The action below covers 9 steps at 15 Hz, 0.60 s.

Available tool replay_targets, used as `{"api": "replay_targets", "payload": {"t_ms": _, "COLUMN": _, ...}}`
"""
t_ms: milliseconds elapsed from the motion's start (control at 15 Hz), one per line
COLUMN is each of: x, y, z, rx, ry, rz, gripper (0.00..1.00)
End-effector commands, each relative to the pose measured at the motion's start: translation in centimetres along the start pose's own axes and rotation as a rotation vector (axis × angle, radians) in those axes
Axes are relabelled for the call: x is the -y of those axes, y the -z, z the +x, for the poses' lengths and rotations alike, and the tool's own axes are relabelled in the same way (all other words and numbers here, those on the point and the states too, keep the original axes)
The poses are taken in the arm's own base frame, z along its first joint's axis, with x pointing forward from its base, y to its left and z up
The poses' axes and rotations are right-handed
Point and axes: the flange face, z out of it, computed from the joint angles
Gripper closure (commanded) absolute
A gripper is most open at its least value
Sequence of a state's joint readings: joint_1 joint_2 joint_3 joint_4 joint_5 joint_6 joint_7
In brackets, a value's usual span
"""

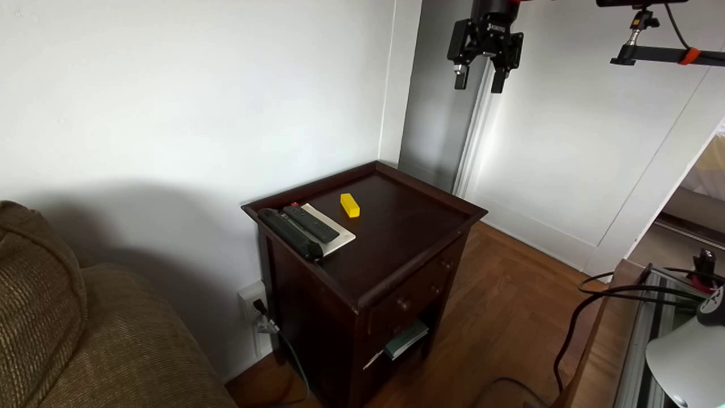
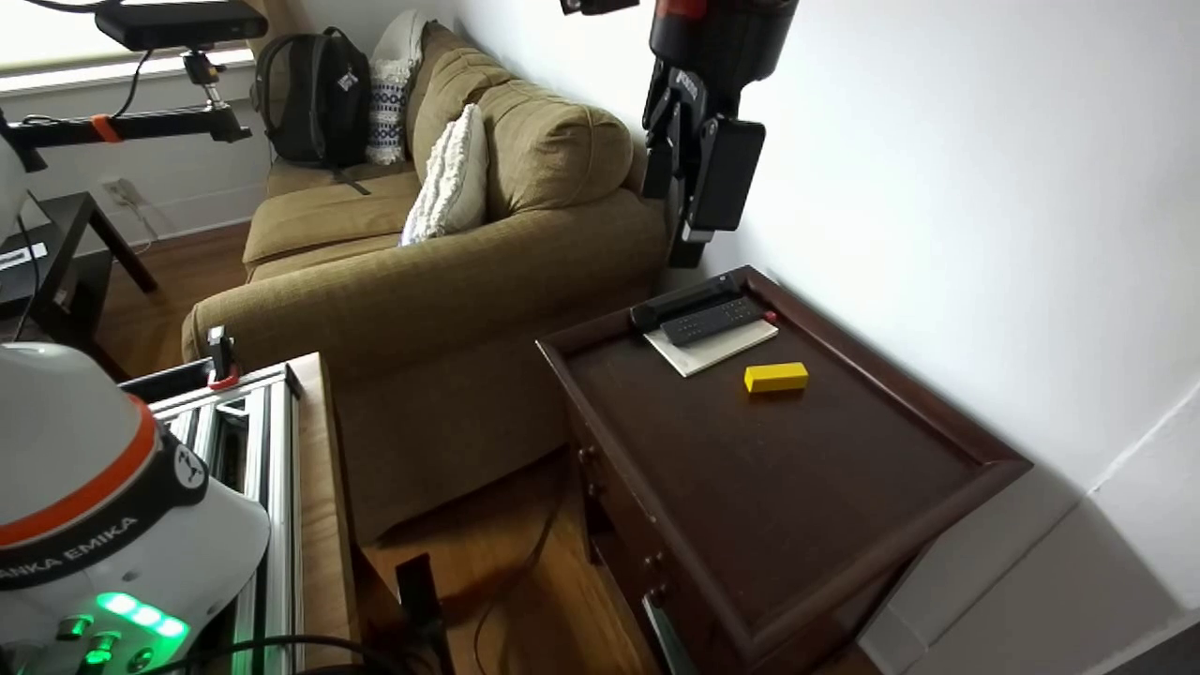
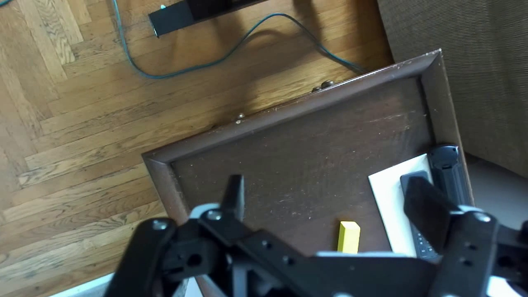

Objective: Place the yellow block upright

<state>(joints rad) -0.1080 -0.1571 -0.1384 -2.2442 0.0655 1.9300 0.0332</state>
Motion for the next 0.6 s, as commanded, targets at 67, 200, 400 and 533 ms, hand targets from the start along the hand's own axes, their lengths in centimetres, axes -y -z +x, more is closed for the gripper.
{"api": "replay_targets", "payload": {"t_ms": 67, "x": 0.0, "y": 0.2, "z": 0.23, "rx": -0.002, "ry": -0.001, "rz": 0.002, "gripper": 0.0}}
{"api": "replay_targets", "payload": {"t_ms": 200, "x": 0.0, "y": 0.38, "z": 0.28, "rx": -0.006, "ry": -0.002, "rz": 0.003, "gripper": 0.0}}
{"api": "replay_targets", "payload": {"t_ms": 400, "x": -0.01, "y": 0.41, "z": 0.29, "rx": -0.007, "ry": -0.002, "rz": 0.003, "gripper": 0.0}}
{"api": "replay_targets", "payload": {"t_ms": 533, "x": -0.02, "y": 0.41, "z": 0.29, "rx": -0.007, "ry": -0.002, "rz": 0.003, "gripper": 0.0}}
